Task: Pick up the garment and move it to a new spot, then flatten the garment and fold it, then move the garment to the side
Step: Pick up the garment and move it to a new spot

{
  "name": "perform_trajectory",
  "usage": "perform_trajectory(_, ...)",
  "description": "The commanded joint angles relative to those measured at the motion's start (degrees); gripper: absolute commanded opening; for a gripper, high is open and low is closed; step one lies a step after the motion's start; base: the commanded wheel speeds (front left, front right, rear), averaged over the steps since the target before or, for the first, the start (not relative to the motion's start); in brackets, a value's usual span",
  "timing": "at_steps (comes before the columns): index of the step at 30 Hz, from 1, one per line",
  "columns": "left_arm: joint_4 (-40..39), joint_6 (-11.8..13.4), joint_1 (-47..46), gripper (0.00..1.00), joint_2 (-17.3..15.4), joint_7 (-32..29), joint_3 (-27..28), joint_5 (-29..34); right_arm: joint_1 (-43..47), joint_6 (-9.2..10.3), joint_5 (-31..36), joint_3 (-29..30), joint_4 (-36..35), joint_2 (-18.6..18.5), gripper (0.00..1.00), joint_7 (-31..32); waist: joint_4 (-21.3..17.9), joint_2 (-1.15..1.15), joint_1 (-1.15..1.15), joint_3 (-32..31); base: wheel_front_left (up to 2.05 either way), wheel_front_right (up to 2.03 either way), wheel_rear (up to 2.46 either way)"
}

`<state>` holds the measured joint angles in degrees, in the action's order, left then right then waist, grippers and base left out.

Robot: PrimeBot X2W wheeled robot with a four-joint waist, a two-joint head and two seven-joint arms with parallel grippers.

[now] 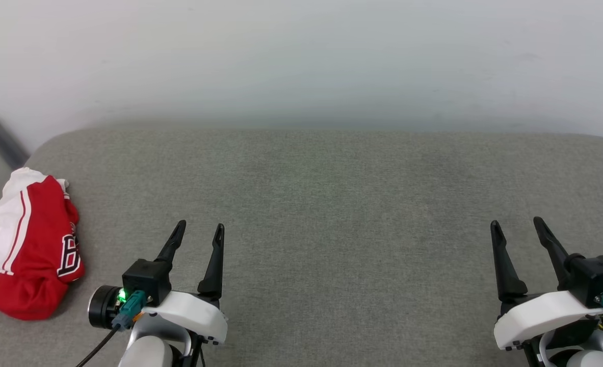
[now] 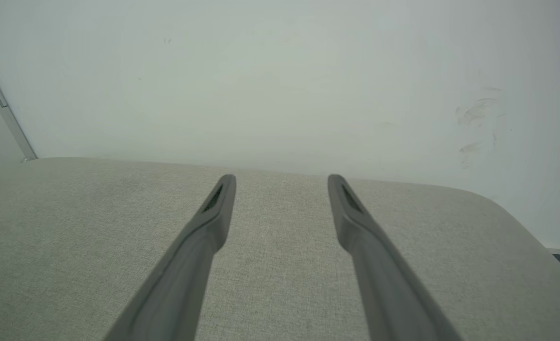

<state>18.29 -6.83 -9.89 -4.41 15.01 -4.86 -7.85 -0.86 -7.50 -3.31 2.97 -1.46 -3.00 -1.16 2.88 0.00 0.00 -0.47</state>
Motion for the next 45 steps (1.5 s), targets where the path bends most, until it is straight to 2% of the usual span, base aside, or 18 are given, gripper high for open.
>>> perform_trajectory(1,0.3,-0.1,-0.6,1.0,0.3,0.2,0.4,-0.7,0.3,0.02,0.0,0.0,-0.1,0.2,1.0,-0.2,0.8,0.0,0.0,0.1,0.0,0.0,0.0)
perform_trajectory(5,0.9,-0.2,-1.2,1.0,0.5,0.2,1.1,-1.4,0.6,0.02,0.1,-0.4,-0.6,0.2,1.0,0.0,3.2,0.0,0.0,0.4,0.0,0.0,0.0)
perform_trajectory(22,-0.7,0.4,-2.0,1.0,0.9,0.2,5.7,-1.3,-1.6,0.02,0.2,-4.3,-2.6,0.1,1.0,1.4,18.8,0.0,0.0,2.6,0.0,0.0,0.0)
perform_trajectory(28,-1.5,0.3,-2.1,1.0,1.2,0.2,7.6,-1.9,-2.9,0.02,0.5,-5.7,-3.4,0.1,1.0,1.9,23.2,0.0,0.0,3.9,0.0,0.0,0.0)
perform_trajectory(37,-2.3,0.4,-1.7,1.0,1.4,0.2,10.1,-2.4,-3.8,0.03,1.1,-6.6,-3.8,0.1,1.0,2.6,25.7,0.0,0.0,5.1,0.0,0.0,0.0)
perform_trajectory(45,-2.4,0.6,-3.7,1.0,1.5,0.2,12.0,-2.2,-5.0,0.02,1.4,-7.2,-4.6,0.1,1.0,3.3,23.6,0.0,0.0,6.7,0.0,0.0,0.0)
